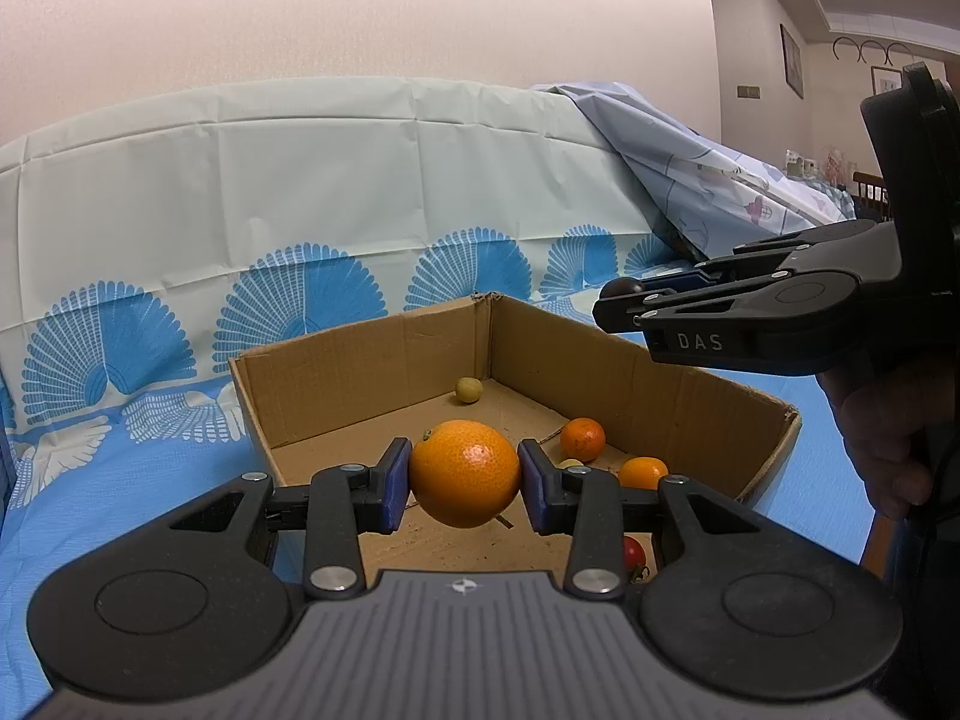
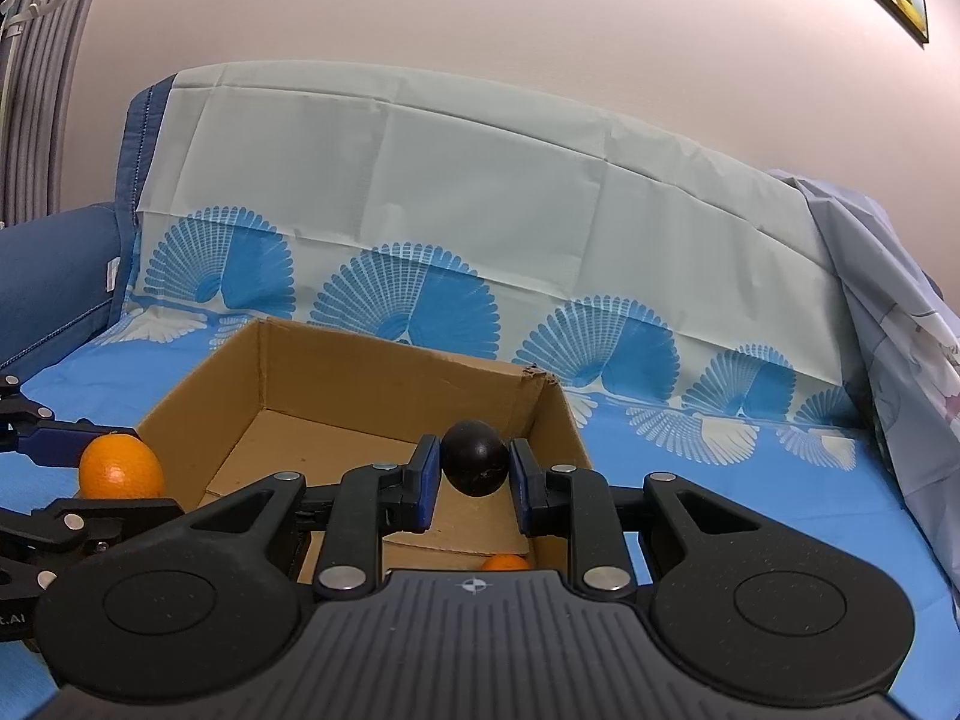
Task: Organize fruits
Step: 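Carry the plum and mandarin in both tools over the cardboard box, then open the right tool to drop the plum while the left tool releases the mandarin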
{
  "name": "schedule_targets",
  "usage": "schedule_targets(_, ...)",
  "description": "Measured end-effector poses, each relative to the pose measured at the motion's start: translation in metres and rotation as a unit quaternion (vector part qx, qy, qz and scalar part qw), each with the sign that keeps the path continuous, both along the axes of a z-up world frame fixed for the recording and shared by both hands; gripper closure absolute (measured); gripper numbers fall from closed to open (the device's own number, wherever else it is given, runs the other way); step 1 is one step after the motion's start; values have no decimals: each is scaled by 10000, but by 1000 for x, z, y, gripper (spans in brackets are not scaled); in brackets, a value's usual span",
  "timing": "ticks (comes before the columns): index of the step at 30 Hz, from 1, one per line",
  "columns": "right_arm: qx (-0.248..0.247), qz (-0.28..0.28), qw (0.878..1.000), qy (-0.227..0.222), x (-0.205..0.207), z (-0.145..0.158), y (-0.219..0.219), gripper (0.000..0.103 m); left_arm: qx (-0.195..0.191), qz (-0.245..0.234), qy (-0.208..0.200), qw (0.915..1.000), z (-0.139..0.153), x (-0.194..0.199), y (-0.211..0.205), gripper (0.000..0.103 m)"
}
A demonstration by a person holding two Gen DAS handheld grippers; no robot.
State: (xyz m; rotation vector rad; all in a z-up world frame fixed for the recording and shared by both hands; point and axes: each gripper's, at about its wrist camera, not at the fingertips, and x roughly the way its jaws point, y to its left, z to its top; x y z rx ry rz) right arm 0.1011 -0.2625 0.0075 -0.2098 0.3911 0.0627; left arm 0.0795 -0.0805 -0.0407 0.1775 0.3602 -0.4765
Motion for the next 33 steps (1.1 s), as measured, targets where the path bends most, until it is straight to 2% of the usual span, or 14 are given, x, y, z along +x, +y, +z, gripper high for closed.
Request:
schedule_targets(27, -42, 110, 9999, 73, 7, -2, 11, 77, 45, 42, 80, 9999, -4, 5, -1, 60)
schedule_targets(29, -80, 59, 9999, 72, 8, -2, 12, 73, 97, 98, 112, 9998, -5, 7, -3, 54)
schedule_targets(30, -85, 35, 9999, 67, 9, -2, 12, 68, 104, 133, 106, 9998, -5, 8, -3, 47)
schedule_targets(33, -29, -40, 10000, 40, 11, -1, 12, 62, 103, 244, 37, 9996, -4, 10, -1, 45)
